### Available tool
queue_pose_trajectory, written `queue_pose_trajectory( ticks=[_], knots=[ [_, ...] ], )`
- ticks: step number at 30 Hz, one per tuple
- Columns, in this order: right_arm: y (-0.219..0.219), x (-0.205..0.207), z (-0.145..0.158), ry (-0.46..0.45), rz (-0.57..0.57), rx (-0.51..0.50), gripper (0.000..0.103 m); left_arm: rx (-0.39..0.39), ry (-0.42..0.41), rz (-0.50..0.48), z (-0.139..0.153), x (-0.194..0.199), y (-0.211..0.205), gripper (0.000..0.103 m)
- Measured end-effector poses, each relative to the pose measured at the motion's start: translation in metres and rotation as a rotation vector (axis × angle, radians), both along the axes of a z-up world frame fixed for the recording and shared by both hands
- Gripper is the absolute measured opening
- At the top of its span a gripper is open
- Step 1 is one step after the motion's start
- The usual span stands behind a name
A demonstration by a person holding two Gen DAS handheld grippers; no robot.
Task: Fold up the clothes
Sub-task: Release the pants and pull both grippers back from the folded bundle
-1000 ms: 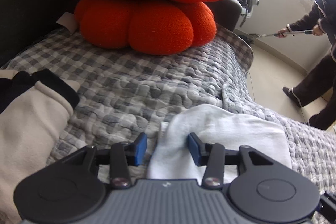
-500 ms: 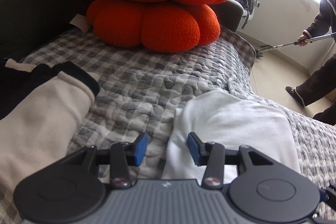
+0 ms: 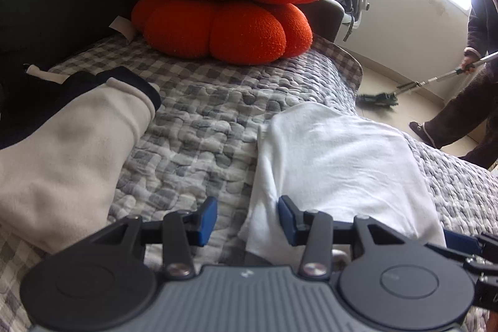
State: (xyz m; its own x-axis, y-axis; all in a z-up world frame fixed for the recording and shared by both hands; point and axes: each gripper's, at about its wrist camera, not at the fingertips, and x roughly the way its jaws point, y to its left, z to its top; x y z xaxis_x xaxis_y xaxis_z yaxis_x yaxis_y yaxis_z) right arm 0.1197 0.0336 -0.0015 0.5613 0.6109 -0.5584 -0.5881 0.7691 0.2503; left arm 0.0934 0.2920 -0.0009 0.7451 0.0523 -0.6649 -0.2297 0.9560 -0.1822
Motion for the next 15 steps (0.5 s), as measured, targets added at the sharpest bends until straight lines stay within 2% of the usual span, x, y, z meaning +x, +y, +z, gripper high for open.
queue_pose_trajectory(
  ticks=[4, 7, 12, 15],
  knots=[
    [-0.005, 0.003, 0.002, 0.016, -0.015, 0.013, 0.06, -0.016, -0.009, -0.005, -0.005, -0.005, 0.0, 0.045],
    [-0.007, 0.006, 0.002, 0.035, -0.027, 0.022, 0.061, -0.023, -0.011, -0.008, -0.007, -0.006, 0.0, 0.045],
    [-0.003, 0.01, 0.001, 0.056, -0.022, 0.034, 0.068, -0.038, -0.008, -0.012, -0.01, -0.007, 0.0, 0.045],
    [-0.003, 0.018, 0.003, 0.109, -0.043, 0.086, 0.07, -0.033, -0.006, -0.018, -0.011, -0.009, -0.001, 0.046]
  ],
)
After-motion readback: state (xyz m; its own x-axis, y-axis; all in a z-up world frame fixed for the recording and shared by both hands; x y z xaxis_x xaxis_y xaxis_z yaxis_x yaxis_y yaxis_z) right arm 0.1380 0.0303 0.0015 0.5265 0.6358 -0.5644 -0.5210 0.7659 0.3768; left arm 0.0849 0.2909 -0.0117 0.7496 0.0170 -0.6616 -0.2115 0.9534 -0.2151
